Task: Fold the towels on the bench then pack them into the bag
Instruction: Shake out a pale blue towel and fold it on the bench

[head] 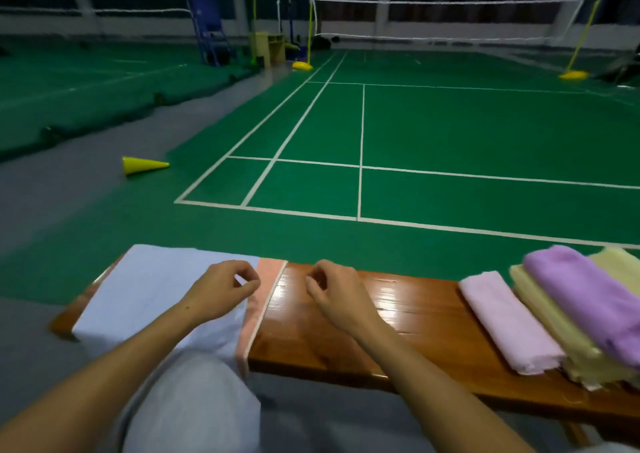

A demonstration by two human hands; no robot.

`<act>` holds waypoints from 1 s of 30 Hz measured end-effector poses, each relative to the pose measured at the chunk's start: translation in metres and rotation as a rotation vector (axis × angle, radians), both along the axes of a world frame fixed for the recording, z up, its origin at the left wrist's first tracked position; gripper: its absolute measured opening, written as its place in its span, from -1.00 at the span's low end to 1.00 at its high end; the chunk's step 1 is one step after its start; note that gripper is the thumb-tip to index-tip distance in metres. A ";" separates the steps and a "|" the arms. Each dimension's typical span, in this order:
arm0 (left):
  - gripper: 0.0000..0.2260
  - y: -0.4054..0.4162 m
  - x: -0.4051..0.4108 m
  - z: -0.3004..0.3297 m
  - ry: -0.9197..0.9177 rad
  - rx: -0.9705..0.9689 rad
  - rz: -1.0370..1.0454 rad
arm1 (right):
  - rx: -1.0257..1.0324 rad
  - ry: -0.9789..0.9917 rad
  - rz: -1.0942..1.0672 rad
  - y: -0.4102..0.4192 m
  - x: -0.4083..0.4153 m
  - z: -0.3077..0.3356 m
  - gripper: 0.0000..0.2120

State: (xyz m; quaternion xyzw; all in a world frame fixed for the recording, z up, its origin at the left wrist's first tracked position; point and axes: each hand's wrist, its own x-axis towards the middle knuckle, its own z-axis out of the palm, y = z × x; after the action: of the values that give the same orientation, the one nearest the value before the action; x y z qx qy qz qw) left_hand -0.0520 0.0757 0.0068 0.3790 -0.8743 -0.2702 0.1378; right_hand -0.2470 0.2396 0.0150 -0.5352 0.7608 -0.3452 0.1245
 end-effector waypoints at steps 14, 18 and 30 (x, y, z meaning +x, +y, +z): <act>-0.89 -0.066 0.137 -0.073 -0.105 -0.104 0.231 | 0.434 -0.784 -0.262 -0.146 0.100 -0.063 -0.75; -0.81 -0.072 0.144 -0.075 -0.127 -0.164 0.357 | 0.319 -0.984 -0.297 -0.143 0.096 -0.061 -0.92; -0.46 -0.075 0.138 -0.080 -0.224 -0.191 0.465 | -0.168 -1.522 -0.519 -0.094 0.081 -0.055 -0.76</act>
State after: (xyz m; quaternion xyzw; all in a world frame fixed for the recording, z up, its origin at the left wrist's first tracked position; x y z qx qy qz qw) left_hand 0.0863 0.0005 -0.0733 0.5823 -0.7951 -0.1040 0.1339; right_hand -0.1658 0.1458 -0.0396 0.0326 0.5390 -0.6889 0.4836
